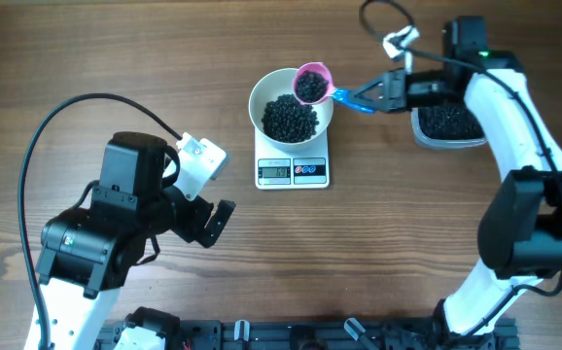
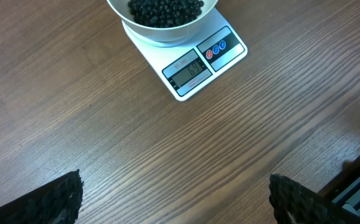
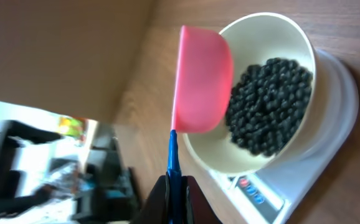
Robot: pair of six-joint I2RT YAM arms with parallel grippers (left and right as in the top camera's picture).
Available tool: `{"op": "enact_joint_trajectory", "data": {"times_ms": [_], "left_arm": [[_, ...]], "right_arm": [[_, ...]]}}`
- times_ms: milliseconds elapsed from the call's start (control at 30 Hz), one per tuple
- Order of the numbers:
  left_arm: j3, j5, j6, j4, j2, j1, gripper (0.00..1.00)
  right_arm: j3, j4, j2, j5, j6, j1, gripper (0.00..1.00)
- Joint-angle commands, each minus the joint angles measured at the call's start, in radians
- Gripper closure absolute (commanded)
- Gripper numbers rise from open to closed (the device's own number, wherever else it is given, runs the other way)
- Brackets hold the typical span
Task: Scoop item into bowl and weigh 150g on scale
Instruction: 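Carry the filled scoop left over the white bowl on the scale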
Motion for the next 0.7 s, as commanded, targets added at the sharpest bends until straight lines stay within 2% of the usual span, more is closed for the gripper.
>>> {"op": "enact_joint_trajectory", "data": {"times_ms": [0,167,300,500,667], "left_arm": [[0.018,0.016,0.021,0.002,0.000,0.007,0.00],[0.018,0.016,0.021,0.003,0.000,0.007,0.00],[0.018,0.016,0.020,0.003,0.000,0.007,0.00],[0.018,0.016,0.021,0.003,0.000,0.007,0.00],[0.018,0.016,0.020,0.003,0.000,0.007,0.00]], "right_arm": [[0.002,0.055,-0.024,0.252,0.019,0.072,0.95],[0.002,0.121,-0.026,0.449,-0.014,0.161,0.95],[0.013,0.127,-0.054,0.532,-0.013,0.202,0.95],[0.013,0.129,-0.144,0.811,-0.036,0.295,0.95],[0.013,0.117,-0.190,0.942,-0.062,0.378,0.95]]}}
